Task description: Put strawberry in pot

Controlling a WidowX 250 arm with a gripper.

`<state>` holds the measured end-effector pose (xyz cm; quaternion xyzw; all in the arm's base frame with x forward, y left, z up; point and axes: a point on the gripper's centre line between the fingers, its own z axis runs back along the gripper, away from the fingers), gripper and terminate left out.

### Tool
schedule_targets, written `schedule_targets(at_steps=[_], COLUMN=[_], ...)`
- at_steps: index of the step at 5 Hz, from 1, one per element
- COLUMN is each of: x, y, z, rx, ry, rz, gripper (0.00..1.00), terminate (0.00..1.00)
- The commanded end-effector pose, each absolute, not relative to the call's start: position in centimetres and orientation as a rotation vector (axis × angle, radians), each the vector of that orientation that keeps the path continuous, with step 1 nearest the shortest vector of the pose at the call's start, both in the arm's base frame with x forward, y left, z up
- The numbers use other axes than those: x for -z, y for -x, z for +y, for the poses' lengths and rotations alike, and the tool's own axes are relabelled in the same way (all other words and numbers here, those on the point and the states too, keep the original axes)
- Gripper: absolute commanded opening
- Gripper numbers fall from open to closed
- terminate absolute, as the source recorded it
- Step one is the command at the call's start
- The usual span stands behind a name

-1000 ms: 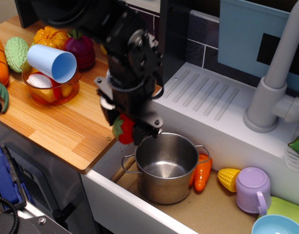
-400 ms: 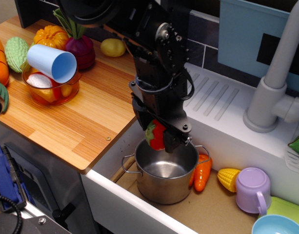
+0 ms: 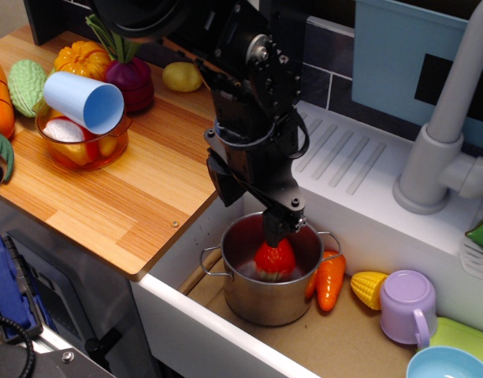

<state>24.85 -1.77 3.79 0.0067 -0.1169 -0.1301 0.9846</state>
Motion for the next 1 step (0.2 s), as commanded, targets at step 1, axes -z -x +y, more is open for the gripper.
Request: schedule_targets(at_steps=[1], x=[-4.57], y=[-25.35], z=[-1.69], rx=[0.259], ry=[-0.016], rz=[-0.27], gripper=[1.0], terminate=[1.0])
